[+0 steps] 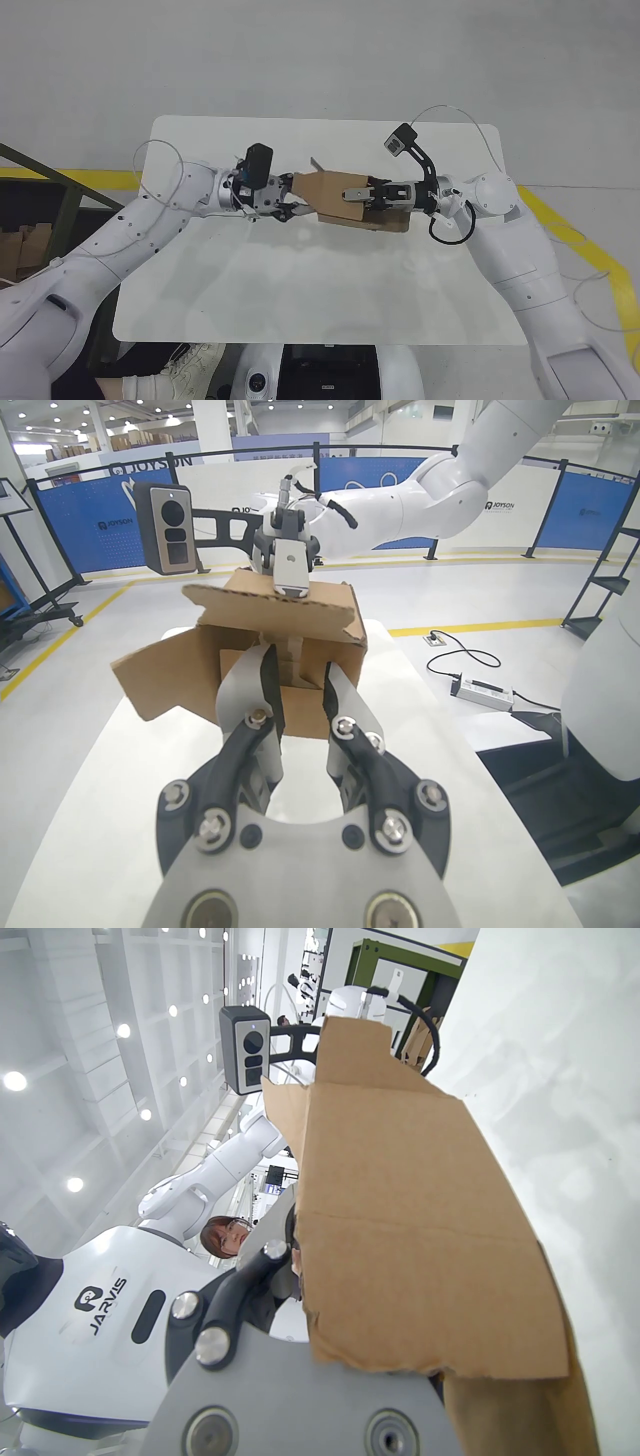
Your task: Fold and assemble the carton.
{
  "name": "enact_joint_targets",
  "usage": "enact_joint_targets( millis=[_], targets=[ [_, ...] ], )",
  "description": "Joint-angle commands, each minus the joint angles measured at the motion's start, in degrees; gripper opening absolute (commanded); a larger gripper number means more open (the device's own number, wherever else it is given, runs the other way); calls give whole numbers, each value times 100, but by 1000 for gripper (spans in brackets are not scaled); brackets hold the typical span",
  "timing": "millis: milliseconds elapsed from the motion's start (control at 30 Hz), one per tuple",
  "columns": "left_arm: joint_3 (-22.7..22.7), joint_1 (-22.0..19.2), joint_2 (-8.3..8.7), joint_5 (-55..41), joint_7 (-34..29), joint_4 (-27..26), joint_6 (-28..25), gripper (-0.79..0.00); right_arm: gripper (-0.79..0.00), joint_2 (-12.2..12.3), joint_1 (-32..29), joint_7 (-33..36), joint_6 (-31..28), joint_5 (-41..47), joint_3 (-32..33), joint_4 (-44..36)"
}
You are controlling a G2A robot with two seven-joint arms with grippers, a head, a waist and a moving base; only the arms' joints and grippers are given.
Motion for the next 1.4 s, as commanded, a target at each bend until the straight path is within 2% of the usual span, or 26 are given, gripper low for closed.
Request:
enact_joint_targets(
  millis=[0,300,467,567,667,700,767,800,833,1100,1367],
  targets=[
    [-15,13,-1,22,0,-9,0,-545,-785,0,1,-6,-2,14,0,11],
    [-55,69,-13,124,5,-70,5,-554,-785,7,-3,-3,-13,32,11,33],
    [-157,125,0,54,82,80,82,-542,-785,14,-14,20,-41,68,35,45],
    [-271,180,36,-33,130,218,130,-517,-785,20,-29,23,-43,93,56,60],
    [-400,246,80,-116,161,308,161,-443,-785,23,-41,23,-40,101,62,75],
    [-444,266,95,-135,168,324,168,-443,-785,24,-45,16,-37,99,62,82],
    [-535,314,123,-189,191,380,191,-222,-785,25,-48,19,-32,107,60,84],
    [-579,338,135,-223,196,410,196,-43,-785,26,-47,24,-24,102,58,86],
    [-623,358,144,-258,199,440,199,0,-785,26,-46,25,-22,101,58,87],
    [-807,381,109,-509,-1,588,0,0,-785,26,-44,93,12,76,7,63],
    [-282,126,0,-458,0,511,0,0,-785,27,-20,183,3,66,-31,23]
  ],
)
